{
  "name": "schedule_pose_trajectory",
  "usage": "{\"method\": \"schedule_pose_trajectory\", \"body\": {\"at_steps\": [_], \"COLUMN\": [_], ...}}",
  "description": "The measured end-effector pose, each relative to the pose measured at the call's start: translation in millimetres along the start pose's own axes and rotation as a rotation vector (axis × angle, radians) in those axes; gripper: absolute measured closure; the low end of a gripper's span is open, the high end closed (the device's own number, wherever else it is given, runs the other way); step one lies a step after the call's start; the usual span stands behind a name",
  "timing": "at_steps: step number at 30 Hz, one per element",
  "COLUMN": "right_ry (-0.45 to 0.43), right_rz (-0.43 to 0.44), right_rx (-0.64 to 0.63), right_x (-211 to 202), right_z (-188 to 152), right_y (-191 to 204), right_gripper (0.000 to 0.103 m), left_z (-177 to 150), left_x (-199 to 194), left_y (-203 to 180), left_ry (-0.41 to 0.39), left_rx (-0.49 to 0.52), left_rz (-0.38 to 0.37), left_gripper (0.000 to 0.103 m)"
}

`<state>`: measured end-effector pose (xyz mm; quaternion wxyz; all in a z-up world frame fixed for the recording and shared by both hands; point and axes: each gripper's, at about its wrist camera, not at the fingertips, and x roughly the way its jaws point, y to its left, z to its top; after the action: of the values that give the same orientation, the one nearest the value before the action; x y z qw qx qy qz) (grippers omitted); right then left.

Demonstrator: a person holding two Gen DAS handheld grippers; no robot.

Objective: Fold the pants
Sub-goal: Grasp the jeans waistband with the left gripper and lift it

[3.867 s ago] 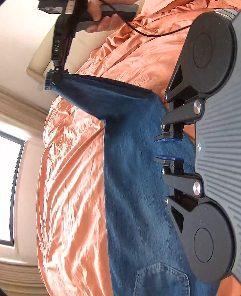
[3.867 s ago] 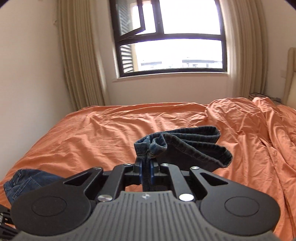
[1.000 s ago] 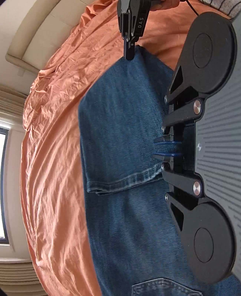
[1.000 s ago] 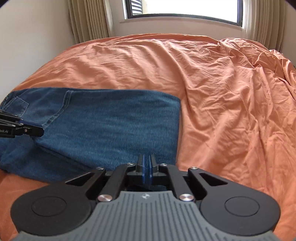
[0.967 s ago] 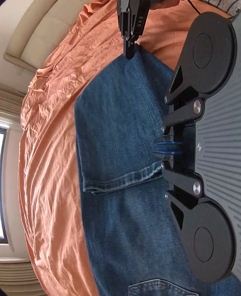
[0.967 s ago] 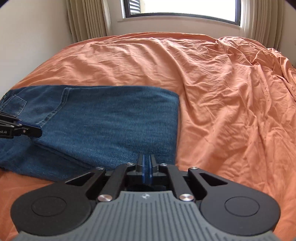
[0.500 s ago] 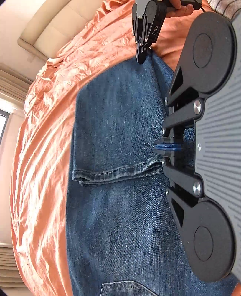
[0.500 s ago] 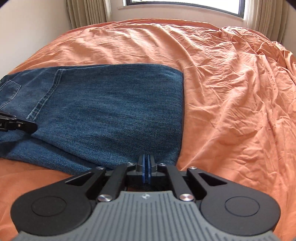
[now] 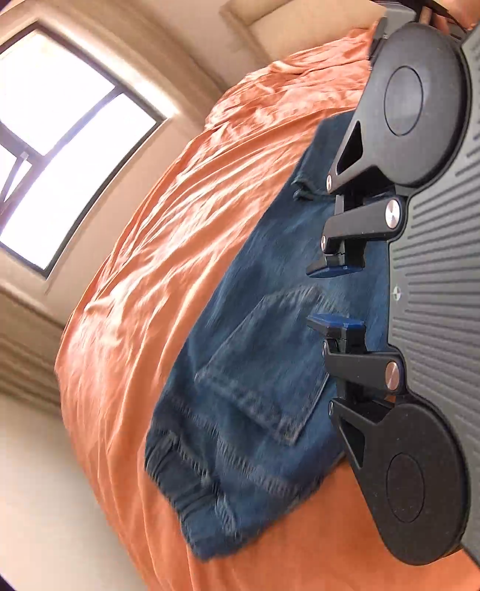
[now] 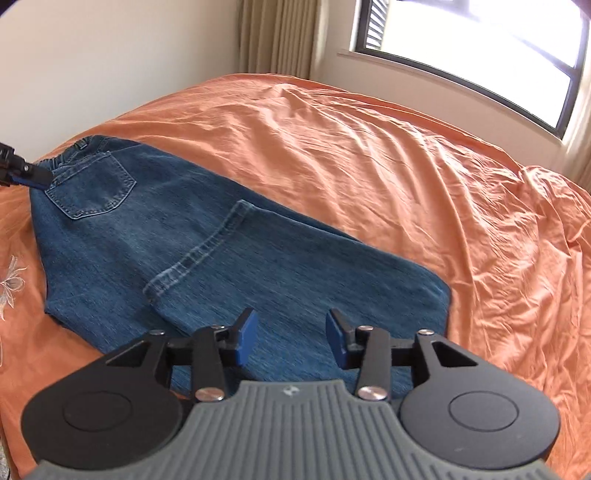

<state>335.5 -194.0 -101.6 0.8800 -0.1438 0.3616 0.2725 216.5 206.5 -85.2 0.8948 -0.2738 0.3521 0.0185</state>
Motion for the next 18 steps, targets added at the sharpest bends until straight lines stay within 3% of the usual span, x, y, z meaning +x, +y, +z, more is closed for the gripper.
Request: {"method": "schedule_pose_trajectory", "body": {"at_steps": [4,11,18], "right_ry": [0.018,0.076,0.148], "right_rz": [0.051,0.092,0.104], "right_rx": [-0.014,-0.106,-0.228], "right_x": [26.1,78.4,129.1], "right_z": [19.7,49.2,76.3], "right_y": [24.1,54.1,60.5], "right_gripper": [0.064,0.065,0.066], "left_z": [14.3,19.5,25.6], "left_x": [-14.8,1.7,39.2], "left_y": [66.6,146.1,176.8], "left_ry": [-0.075,-0.151,-0.162], "left_rx": [-0.188,-0.415,-0.484], "left_rz": [0.042,0.028,0.006], "left_gripper": [0.061,0.050,0.044]}}
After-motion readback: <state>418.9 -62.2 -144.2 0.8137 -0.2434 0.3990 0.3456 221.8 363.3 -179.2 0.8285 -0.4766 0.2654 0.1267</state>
